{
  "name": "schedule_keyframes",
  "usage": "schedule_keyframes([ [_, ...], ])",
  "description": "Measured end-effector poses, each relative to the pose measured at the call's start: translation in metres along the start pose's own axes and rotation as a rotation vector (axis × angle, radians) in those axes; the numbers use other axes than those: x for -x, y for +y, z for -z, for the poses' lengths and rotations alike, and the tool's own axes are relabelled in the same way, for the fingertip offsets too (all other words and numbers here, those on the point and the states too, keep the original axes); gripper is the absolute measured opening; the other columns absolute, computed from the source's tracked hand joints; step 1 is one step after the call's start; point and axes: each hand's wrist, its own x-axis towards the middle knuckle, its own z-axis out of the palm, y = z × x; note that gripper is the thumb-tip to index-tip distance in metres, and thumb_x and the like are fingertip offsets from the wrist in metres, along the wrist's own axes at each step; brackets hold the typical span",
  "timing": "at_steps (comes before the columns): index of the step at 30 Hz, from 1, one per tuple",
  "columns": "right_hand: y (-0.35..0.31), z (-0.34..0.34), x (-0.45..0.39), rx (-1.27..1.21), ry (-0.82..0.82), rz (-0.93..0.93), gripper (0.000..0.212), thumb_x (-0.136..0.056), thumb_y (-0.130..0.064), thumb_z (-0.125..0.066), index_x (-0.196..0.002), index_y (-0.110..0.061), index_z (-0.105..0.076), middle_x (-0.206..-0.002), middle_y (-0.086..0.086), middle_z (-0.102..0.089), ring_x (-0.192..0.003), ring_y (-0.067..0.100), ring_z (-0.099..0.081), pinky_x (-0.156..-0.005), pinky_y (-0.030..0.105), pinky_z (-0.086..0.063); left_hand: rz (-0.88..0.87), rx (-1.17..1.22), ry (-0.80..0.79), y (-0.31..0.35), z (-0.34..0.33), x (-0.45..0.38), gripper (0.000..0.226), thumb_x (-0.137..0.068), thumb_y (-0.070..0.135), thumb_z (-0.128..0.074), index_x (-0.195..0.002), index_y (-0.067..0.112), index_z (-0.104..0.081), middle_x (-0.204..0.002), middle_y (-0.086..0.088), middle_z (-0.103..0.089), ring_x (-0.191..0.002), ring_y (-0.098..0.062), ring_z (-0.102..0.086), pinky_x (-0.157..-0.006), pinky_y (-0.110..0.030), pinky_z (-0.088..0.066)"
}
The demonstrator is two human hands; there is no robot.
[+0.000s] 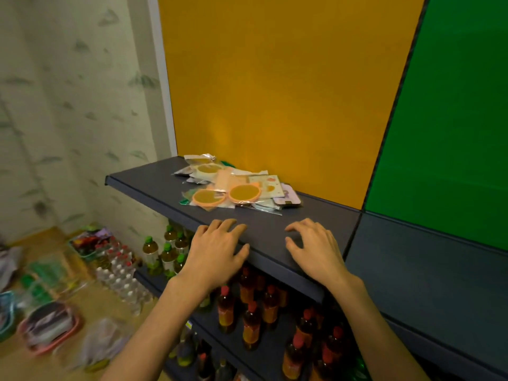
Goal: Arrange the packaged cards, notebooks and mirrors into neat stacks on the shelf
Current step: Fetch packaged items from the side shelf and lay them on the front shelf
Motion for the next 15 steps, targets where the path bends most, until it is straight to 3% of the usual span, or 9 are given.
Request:
schedule_keyframes([
  [6, -0.028, -0.037, -0.079, -0.036, 0.023, -0.057, 0.028, -0.094, -0.038, -0.055, -0.120, -0.030, -0.063, -0.123, -0.006, -0.060, -0.115, 0.018, -0.055, -0.093, 0.039, -0.043, -0.015, 0.030, -0.036, -0.080, -0.014, -0.066, 0.054, -0.096, 0.056, -0.038, -0.146, 0.035, -0.041, -0.151, 0.007, -0.044, -0.137, -0.020, -0.042, -0.106, -0.044, -0.038],
  [9, -0.031, -0.048, -0.110, -0.034, 0.055, -0.089, 0.028, -0.092, -0.035, -0.057, -0.117, -0.027, -0.066, -0.121, -0.003, -0.064, -0.110, 0.018, -0.058, -0.084, 0.034, -0.047, -0.019, 0.055, -0.032, -0.106, -0.024, -0.098, 0.053, -0.095, 0.057, -0.037, -0.142, 0.035, -0.046, -0.147, 0.008, -0.048, -0.131, -0.019, -0.048, -0.103, -0.043, -0.043],
  [15, -0.028, -0.059, -0.136, 0.021, 0.055, -0.193, 0.029, -0.093, -0.034, -0.057, -0.119, -0.027, -0.065, -0.119, -0.003, -0.064, -0.106, 0.016, -0.058, -0.085, 0.034, -0.048, 0.025, 0.174, -0.023, -0.123, -0.048, -0.150, 0.049, -0.096, 0.060, -0.035, -0.126, 0.029, -0.060, -0.114, -0.001, -0.067, -0.103, -0.023, -0.062, -0.080, -0.037, -0.051],
])
